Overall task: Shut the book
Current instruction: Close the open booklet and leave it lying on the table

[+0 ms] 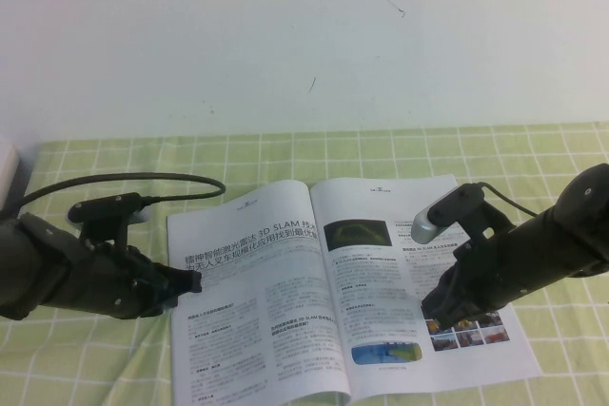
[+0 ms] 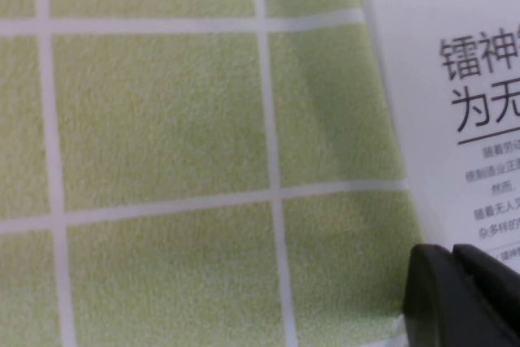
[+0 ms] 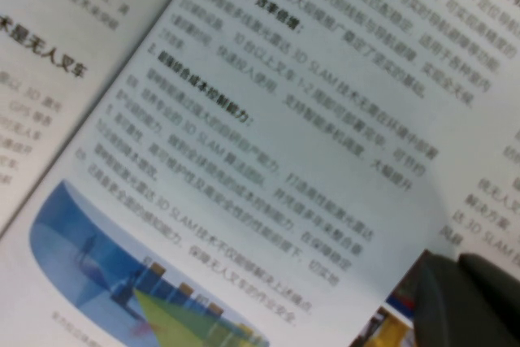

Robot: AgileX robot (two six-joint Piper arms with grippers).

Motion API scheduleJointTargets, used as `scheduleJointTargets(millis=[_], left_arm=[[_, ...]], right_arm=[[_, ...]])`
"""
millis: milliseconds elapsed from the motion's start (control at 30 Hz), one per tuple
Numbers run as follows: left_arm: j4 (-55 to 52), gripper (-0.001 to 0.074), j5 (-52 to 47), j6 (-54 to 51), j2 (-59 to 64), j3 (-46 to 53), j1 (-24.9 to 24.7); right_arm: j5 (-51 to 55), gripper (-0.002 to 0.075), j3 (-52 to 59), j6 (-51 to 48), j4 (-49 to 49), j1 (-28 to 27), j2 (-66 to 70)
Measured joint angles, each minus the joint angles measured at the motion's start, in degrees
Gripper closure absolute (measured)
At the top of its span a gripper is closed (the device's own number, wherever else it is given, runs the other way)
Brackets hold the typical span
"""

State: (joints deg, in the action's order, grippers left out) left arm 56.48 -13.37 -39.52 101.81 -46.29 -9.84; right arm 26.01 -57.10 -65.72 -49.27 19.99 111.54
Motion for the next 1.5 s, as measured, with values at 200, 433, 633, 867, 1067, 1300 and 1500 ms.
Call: scheduleJointTargets(millis=[200,433,633,867,1067,1300,1500], left_arm=[[-0.48,0.0736,2.86,-0.04,0.10,0.00,-3.77],[-3.82,0.0737,3.32,-0.03,-0.28,-0.14,-4.47],[-10.71,0.0737,-0.89,5.07,-3.15,-1.89,-5.45],[-30.05,0.0737,-3.86,21.69,-5.19,-3.03,-5.58],[-49.63,0.0737,-5.42,40.71,-2.20,-3.03,-5.58],[-53.77,0.0737,-5.57,44.86,-0.28,-3.89,-5.69],[-52.05,0.0737,-5.45,45.36,0.07,-4.31,-6.92]], right_arm=[[0.00,0.0729,0.00,0.00,0.00,0.00,0.00],[0.00,0.0729,0.00,0.00,0.00,0.00,0.00],[0.00,0.0729,0.00,0.00,0.00,0.00,0.00],[0.00,0.0729,0.00,0.00,0.00,0.00,0.00],[0.00,0.0729,0.00,0.00,0.00,0.00,0.00],[0.00,0.0729,0.00,0.00,-0.10,0.00,0.09],[0.00,0.0729,0.00,0.00,-0.10,0.00,0.09]])
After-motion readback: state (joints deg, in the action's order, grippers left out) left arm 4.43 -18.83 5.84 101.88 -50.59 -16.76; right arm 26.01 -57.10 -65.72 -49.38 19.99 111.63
